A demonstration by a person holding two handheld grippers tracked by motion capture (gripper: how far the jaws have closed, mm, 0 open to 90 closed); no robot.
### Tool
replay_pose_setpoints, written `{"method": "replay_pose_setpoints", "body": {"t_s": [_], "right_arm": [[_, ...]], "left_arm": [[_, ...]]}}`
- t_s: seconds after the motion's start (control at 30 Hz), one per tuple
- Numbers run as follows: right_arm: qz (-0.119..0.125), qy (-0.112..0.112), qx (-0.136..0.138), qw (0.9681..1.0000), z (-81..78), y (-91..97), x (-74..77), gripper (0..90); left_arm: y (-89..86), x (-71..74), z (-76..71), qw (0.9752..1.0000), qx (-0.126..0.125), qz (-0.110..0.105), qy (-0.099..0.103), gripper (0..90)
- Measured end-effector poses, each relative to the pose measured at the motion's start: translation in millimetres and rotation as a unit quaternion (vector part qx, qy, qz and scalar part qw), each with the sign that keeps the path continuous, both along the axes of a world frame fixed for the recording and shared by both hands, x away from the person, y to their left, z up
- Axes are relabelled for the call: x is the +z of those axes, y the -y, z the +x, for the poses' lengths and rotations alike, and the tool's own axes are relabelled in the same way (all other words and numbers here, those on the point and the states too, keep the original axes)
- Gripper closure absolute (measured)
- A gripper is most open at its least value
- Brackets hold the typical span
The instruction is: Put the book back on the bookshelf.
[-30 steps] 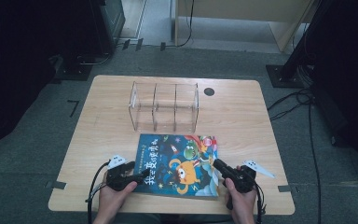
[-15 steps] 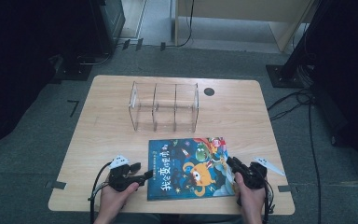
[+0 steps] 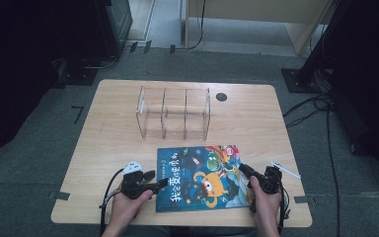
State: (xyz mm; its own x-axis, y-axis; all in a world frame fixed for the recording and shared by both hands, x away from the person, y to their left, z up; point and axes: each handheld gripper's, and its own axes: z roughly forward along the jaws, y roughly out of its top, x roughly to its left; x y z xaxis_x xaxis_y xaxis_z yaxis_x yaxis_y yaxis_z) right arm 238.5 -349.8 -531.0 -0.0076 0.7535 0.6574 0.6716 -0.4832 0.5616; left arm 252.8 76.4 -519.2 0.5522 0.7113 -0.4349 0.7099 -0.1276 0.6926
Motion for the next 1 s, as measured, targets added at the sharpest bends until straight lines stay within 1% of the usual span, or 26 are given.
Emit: {"method": "replay_pose_setpoints", "body": {"t_s": [0.03,0.1,0.2,0.23,0.27,0.3,0.37,0.4,0.47,0.5,0.57,0.6,0.73,0.8,0.83,0.9,1.0], "right_arm": [[0.005,-0.005,0.002,1.0000,2.0,-1.2,0.1,69.9],[0.003,-0.010,0.001,0.9999,3.6,-3.5,1.3,70.7],[0.008,-0.015,0.004,0.9998,1.6,-4.6,1.5,72.9],[0.003,-0.013,0.025,0.9996,-0.4,-4.8,2.2,72.8],[0.008,-0.010,0.035,0.9993,-1.7,-4.1,2.2,72.7],[0.008,-0.010,0.035,0.9993,-1.7,-4.1,2.2,72.7],[0.017,-0.003,0.046,0.9988,-3.8,-3.2,2.5,72.1],[0.016,0.005,0.049,0.9986,-4.7,-3.2,3.0,71.9],[0.017,0.014,0.053,0.9984,-5.4,-3.5,3.4,71.1],[0.013,0.016,0.053,0.9984,-5.3,-4.0,3.1,71.2],[0.003,0.028,0.057,0.9980,-6.2,-5.5,4.2,71.4],[0.004,0.033,0.059,0.9977,-6.7,-5.6,4.7,71.7],[0.016,0.050,0.066,0.9965,-8.9,-4.3,5.4,74.3],[0.021,0.060,0.066,0.9958,-9.8,-3.6,5.9,75.2],[0.037,0.072,0.067,0.9945,-10.4,-1.8,6.9,75.4],[0.036,0.074,0.068,0.9943,-10.4,-1.8,7.4,75.4],[0.021,0.072,0.068,0.9949,-10.2,-4.3,6.9,75.4]], "left_arm": [[1.5,0.1,1.0,1.0000,-0.002,0.001,-0.001,29.3],[3.1,0.4,1.5,0.9999,0.007,0.007,0.004,28.5],[0.1,-0.1,3.5,0.9999,0.013,0.003,0.003,28.4],[-1.5,-0.2,4.2,0.9999,0.013,0.005,0.005,28.4],[-2.7,-0.2,4.6,0.9998,0.017,0.003,0.004,28.4],[-4.2,-0.3,5.3,0.9998,0.018,0.001,0.004,28.4],[-6.4,-0.6,6.0,0.9998,0.021,-0.004,0.000,28.4],[-6.9,-0.7,6.1,0.9997,0.022,-0.007,0.000,28.2],[-6.7,-0.8,5.9,0.9997,0.021,-0.007,0.001,27.2],[-6.5,-0.8,5.8,0.9998,0.020,-0.006,0.002,26.5],[-6.7,-0.8,6.0,0.9997,0.023,-0.006,0.002,25.5],[-6.8,-0.9,6.2,0.9997,0.024,-0.006,0.003,24.9],[-6.5,-1.0,6.0,0.9996,0.027,-0.005,0.006,22.0],[-6.4,-0.8,5.7,0.9996,0.027,0.000,0.009,21.1],[-6.6,-0.8,5.8,0.9996,0.027,0.000,0.010,20.3],[-6.4,-0.7,5.7,0.9996,0.027,0.002,0.011,20.3],[-4.2,-0.1,4.1,0.9992,0.029,0.017,0.020,21.5]]}}
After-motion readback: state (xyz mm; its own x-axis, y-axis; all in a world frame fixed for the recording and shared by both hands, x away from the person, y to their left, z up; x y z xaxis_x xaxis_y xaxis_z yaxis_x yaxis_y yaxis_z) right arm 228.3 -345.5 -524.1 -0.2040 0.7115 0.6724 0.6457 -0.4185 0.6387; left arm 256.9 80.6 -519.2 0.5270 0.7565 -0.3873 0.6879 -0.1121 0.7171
